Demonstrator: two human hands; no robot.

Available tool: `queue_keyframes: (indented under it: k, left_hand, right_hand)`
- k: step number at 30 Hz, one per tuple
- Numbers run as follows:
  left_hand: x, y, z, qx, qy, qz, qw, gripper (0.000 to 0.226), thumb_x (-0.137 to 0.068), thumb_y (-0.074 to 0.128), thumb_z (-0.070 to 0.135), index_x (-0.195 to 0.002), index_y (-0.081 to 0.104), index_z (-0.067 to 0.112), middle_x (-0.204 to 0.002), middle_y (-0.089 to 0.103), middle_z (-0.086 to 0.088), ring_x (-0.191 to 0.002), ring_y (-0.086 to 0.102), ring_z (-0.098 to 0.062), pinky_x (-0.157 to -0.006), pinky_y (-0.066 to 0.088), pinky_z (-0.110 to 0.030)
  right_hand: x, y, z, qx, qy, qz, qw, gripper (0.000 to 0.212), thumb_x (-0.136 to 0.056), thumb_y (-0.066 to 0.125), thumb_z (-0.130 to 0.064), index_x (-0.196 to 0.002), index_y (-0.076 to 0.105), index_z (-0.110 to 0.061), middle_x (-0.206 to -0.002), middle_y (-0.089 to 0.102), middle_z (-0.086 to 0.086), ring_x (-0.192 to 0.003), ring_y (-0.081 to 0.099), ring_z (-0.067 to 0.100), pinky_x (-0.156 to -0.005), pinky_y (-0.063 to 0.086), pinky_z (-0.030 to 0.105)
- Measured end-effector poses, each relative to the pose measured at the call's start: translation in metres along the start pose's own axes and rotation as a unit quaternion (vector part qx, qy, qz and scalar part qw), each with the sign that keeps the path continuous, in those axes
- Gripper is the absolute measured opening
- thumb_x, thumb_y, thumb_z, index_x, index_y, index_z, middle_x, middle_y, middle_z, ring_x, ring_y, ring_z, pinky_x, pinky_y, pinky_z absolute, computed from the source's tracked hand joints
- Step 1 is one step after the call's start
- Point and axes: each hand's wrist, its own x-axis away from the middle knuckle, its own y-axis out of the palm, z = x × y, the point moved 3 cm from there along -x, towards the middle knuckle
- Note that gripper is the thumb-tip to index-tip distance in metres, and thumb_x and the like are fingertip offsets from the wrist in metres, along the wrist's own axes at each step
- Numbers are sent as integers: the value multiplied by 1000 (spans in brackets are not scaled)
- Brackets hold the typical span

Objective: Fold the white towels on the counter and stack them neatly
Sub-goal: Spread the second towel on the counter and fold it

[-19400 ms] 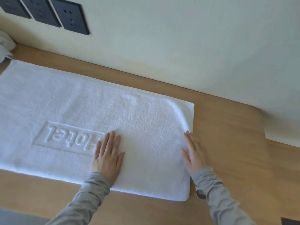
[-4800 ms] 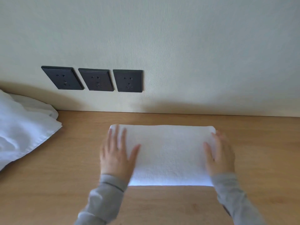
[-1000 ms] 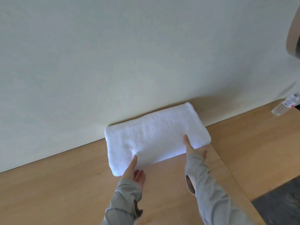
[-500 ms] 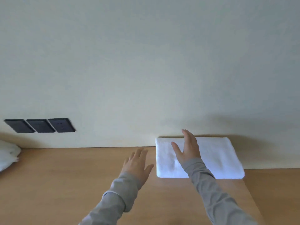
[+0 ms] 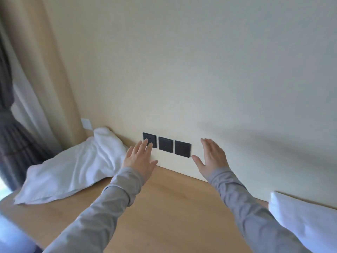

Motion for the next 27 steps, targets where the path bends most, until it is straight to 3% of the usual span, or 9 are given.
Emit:
queue_keyframes:
  k: [8,16,22,27]
  left_hand:
    - [63,-57,-228,-53,-143,45,987,64,-98,30,48,-150,8,18,-159,3,3,-146,1,-14,-119,7,-35]
    - [97,-66,-367,-48,-235,78,968,64,-98,29,48,-151,11,17,-158,12,1,-146,6,-16,-119,9,-36]
    - [90,-28,-443,-50,-242,71,966,62,-98,30,47,-150,14,18,-157,18,2,-145,10,-16,-118,11,-33]
    - [57,6,-500,-25,-255,42,966,63,-98,32,46,-150,13,18,-157,16,3,-145,10,-16,-118,9,-31]
  right_hand:
    - [-37,53,-225,-60,-124,-39,990,67,-94,42,-45,-147,19,-12,-153,24,3,-143,18,17,-116,16,33]
    - [-72,96,-355,-57,-220,-60,972,64,-93,46,-42,-144,25,-11,-149,29,5,-138,27,19,-112,20,28]
    - [-111,163,-401,-81,-209,-81,971,64,-92,49,-41,-144,27,-10,-149,32,5,-137,30,19,-112,23,29]
    - [-152,226,-418,-106,-136,-128,977,65,-92,49,-42,-144,26,-10,-148,32,7,-136,32,21,-110,27,29]
